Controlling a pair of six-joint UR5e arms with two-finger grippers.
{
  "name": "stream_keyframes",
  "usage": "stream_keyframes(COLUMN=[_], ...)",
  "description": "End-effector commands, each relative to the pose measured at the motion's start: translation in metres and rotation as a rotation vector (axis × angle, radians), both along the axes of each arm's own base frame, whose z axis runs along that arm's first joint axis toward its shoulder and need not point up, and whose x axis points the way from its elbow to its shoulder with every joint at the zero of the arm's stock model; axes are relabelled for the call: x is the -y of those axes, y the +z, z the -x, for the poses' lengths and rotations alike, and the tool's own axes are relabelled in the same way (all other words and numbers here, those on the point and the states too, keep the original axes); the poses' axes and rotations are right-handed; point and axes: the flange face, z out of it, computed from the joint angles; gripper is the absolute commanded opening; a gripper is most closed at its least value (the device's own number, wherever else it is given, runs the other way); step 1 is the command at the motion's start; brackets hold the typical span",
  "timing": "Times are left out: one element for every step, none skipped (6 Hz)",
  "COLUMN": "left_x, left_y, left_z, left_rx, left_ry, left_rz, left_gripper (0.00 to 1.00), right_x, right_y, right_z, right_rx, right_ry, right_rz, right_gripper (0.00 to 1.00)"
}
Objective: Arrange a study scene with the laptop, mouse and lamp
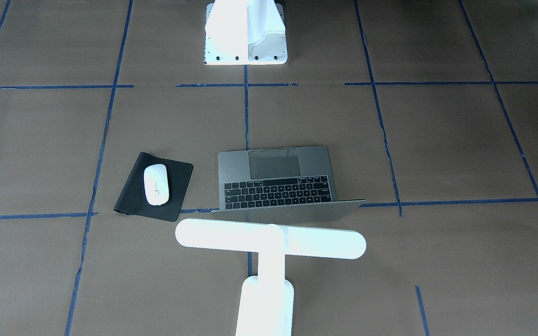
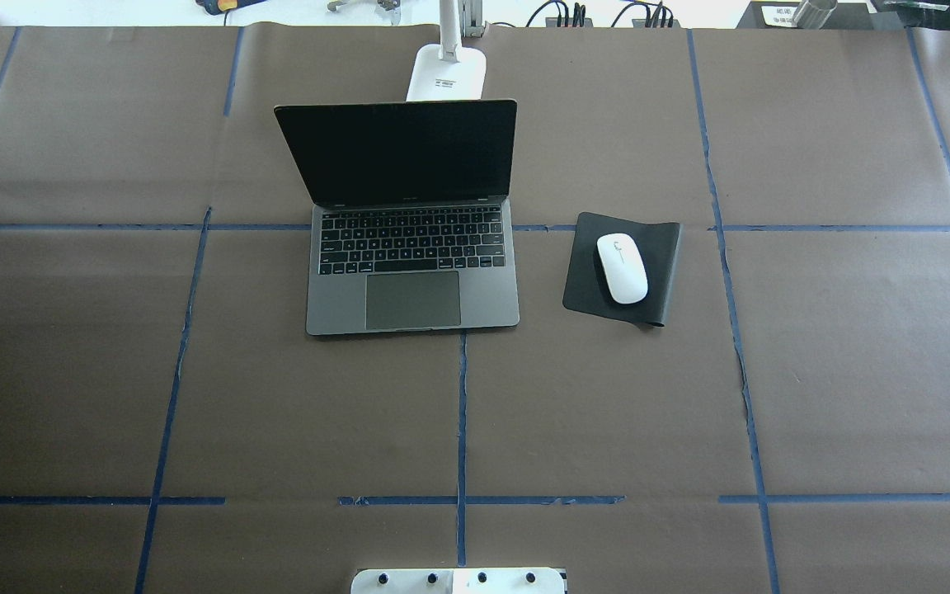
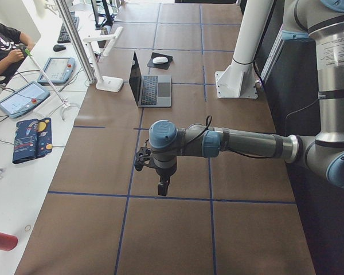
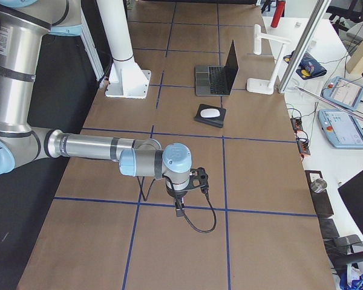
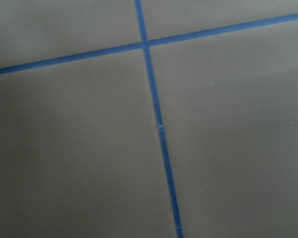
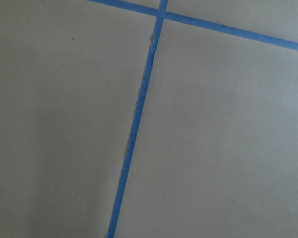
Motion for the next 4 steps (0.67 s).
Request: stream_keyframes(left_x=[-0.012,-0.025,-0.029,-0.034], left_y=[0.010,0.026,0.022,0.031], left_z=[0.011,0.011,0.011,0.011], left_rx=[-0.001,0.005,0.005,0.003], left_ry=[-0.024,-0.020,-0.018,-0.017], left_rz=[0.016,0.051,0.042,0.064], left_gripper=[1.00,1.00,1.00,1.00], right_x=[-0.001,-0.001,-0.001,-0.003], right_y=[0.001,0.001,0.001,0.004], right_z=[0.000,0.000,0.000,0.000], right_rx=[0.003,0.003,0.003,0.003], right_ry=[-0.001,-0.002,-0.001,-0.002], right_rz=[0.002,0.001,0.002,0.007], right_gripper=[1.00,1.00,1.00,1.00])
